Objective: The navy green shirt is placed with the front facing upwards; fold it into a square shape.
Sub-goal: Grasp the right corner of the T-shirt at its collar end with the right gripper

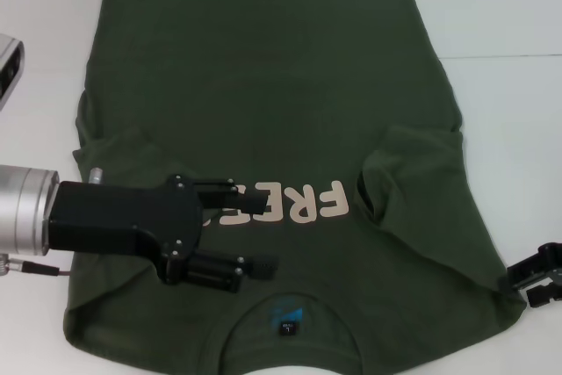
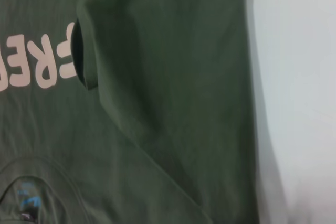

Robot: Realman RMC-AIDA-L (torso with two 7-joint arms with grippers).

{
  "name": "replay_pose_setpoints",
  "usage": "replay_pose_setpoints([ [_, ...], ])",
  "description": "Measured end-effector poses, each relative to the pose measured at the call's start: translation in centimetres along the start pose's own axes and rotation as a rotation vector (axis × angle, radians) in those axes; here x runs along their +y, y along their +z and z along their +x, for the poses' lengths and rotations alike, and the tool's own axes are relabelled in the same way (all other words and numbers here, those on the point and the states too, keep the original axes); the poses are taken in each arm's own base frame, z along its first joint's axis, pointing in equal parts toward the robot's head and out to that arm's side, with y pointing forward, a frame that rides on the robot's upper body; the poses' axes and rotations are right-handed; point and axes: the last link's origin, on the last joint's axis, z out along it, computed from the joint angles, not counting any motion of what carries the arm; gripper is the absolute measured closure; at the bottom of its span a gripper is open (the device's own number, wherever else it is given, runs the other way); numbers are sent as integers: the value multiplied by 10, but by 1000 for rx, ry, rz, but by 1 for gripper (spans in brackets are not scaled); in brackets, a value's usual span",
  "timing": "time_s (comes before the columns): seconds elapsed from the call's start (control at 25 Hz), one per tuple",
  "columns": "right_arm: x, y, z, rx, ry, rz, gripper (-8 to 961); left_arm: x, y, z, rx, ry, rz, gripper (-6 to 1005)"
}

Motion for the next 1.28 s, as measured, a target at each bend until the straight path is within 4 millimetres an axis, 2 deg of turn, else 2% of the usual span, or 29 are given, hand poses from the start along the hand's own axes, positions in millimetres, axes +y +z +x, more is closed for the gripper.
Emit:
replay_pose_setpoints([
  [0.72,2,9,-2,4,-7,4,365,0,0,-1,4,-2,9,139],
  [0.92,4,11,-2,18,-8,6,475,-1,-1,0,7,-1,14,138],
  [1.28,3,16,-2,30,-12,29,571,-1,-1,0,8,3,16,138],
])
